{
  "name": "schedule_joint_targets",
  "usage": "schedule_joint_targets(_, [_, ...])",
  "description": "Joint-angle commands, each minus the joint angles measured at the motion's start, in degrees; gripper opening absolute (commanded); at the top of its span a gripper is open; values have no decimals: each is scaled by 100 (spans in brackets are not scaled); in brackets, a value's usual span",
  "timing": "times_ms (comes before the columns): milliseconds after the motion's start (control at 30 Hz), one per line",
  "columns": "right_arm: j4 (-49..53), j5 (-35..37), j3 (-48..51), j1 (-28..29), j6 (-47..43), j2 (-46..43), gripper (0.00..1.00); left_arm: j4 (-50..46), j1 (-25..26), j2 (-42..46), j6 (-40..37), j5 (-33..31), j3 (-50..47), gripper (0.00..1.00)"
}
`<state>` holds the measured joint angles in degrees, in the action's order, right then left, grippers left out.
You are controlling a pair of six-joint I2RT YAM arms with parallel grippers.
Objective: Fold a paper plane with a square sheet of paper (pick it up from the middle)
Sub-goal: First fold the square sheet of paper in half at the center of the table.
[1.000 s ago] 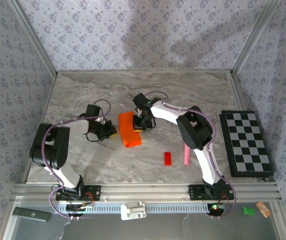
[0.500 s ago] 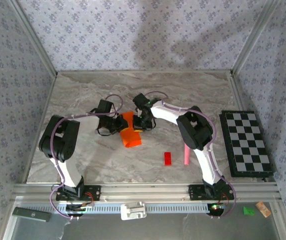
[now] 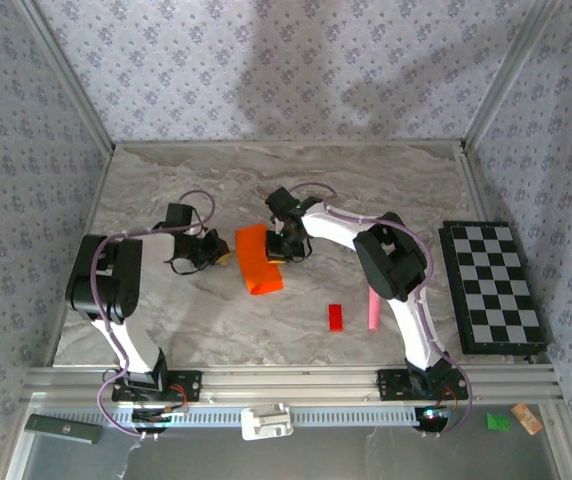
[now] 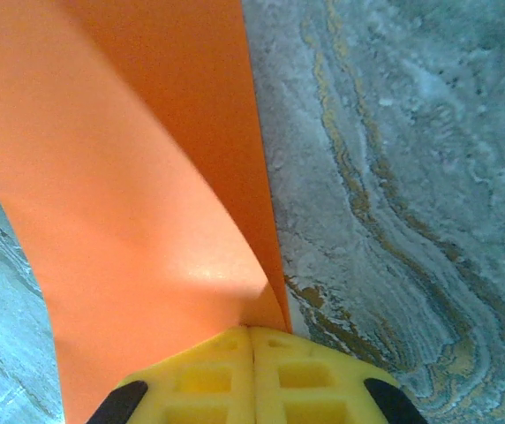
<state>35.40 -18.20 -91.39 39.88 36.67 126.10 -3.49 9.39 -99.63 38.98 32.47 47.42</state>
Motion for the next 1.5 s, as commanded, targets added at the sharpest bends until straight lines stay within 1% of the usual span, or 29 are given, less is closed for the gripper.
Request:
schedule_joint_targets(0, [974,1336,605,-56,68,852,6,55,263,409,-128,154,151,6])
schedule_joint_targets(67, [944,1310,605,-52,70,870,6,475,482,440,-31,204,95,7])
schedule_joint_targets(133, [915,1292,605,-51,86,881,6,802,622,270,108,281,108,7])
schedule_joint_targets(300, [900,1275,627,-55,76,897,6,1218,678,-421,431,449,312,7])
schedule_joint_targets(367, [908,1292,649,-54,76,898,6,1086,653,-566,381,289,426,7])
schedule_joint_targets(500, [894,1324,700,-52,69,894,6,679,455,-670,170,-385,490,7])
schedule_joint_targets(567, [894,1345,715,-57,68,898,6,548,258,-697,58,-746,421,7])
schedule_joint_targets(667, [899,1375,745,-52,68,881,6,404,-48,-660,-81,-931,360,7])
schedule_joint_targets(733, [888,1380,762,-52,69,873,6,200,-168,-566,-236,-953,455,7])
schedule_joint_targets(833, [866,1380,772,-55,69,876,5,-167,-148,-263,-451,-908,720,6])
schedule_joint_targets(900, [866,1381,771,-49,72,881,6,-239,-59,-31,-454,-715,825,6])
schedule_joint_targets(1033, [868,1380,779,-47,71,884,6,-15,267,216,-331,-395,842,6])
schedule_joint_targets(1133, [877,1383,781,-46,76,897,5,330,495,71,-136,-241,825,6])
schedule_joint_targets(1200, [877,1389,788,-48,75,905,5,332,572,-183,-80,-232,940,6])
schedule_joint_targets(1333, [891,1398,805,-42,68,903,5,253,565,-667,-5,-380,1143,6])
schedule_joint_targets(1467, [876,1385,834,-59,67,891,5,103,408,-1039,-55,-622,1248,6])
